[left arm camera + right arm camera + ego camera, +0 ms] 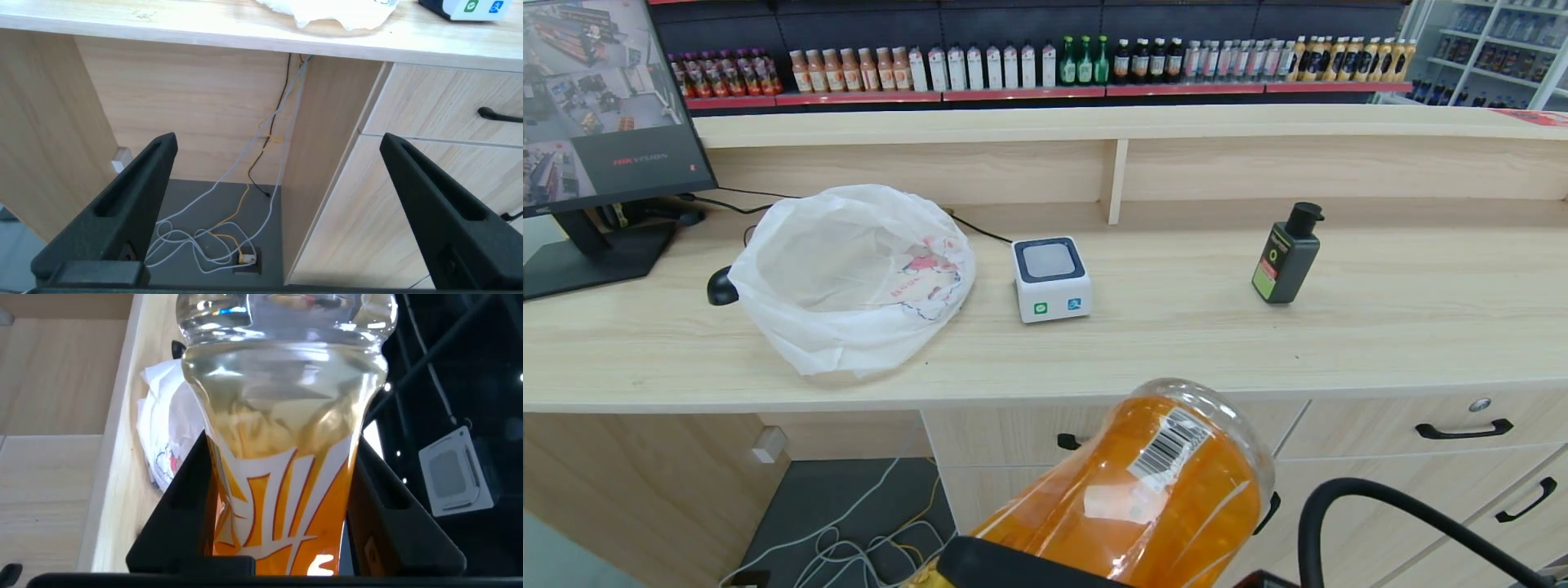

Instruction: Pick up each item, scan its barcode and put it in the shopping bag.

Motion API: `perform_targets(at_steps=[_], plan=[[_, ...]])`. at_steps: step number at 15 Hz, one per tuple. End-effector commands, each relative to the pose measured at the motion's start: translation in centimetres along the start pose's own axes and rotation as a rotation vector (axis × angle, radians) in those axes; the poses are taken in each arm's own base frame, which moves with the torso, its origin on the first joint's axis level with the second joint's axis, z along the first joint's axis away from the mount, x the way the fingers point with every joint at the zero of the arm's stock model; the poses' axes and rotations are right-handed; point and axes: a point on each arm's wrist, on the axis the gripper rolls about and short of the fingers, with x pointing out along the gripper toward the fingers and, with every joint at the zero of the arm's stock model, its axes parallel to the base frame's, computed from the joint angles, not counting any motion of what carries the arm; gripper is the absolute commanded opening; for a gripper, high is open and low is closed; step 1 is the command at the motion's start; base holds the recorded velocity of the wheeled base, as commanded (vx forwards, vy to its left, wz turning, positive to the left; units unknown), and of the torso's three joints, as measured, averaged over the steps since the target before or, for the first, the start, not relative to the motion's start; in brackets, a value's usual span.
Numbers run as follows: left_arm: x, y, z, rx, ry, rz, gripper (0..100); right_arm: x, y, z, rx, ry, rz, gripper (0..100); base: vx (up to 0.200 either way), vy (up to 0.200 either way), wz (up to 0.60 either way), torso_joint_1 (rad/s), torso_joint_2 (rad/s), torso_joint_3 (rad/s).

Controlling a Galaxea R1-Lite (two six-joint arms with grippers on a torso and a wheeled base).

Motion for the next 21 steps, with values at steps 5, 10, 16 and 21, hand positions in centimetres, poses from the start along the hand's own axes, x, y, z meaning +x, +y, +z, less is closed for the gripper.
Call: perform_targets(at_steps=[5,10,16,21], plan=[[0.0,0.0,0.0,-0.001,0.0,0.001,100,0.1,0.1,0.0,0.001,0.018,0.004,0,0.0,0.0,0.0,0.0,0.0,0.0],[0.0,0.0,0.0,-0.001,0.0,0.001,100,0.1,0.1,-0.1,0.011,0.038,0.006,0,0.0,0.0,0.0,0.0,0.0,0.0],[0.0,0.0,0.0,-0.001,0.0,0.001,100,0.4,0.0,-0.1,0.226,0.07,-0.003,0,0.0,0.0,0.0,0.0,0.0,0.0],[0.0,0.0,0.0,-0.001,0.0,0.001,100,0.6,0.0,-1.2,0.529,0.11,-0.058,0,0.0,0.0,0.0,0.0,0.0,0.0]])
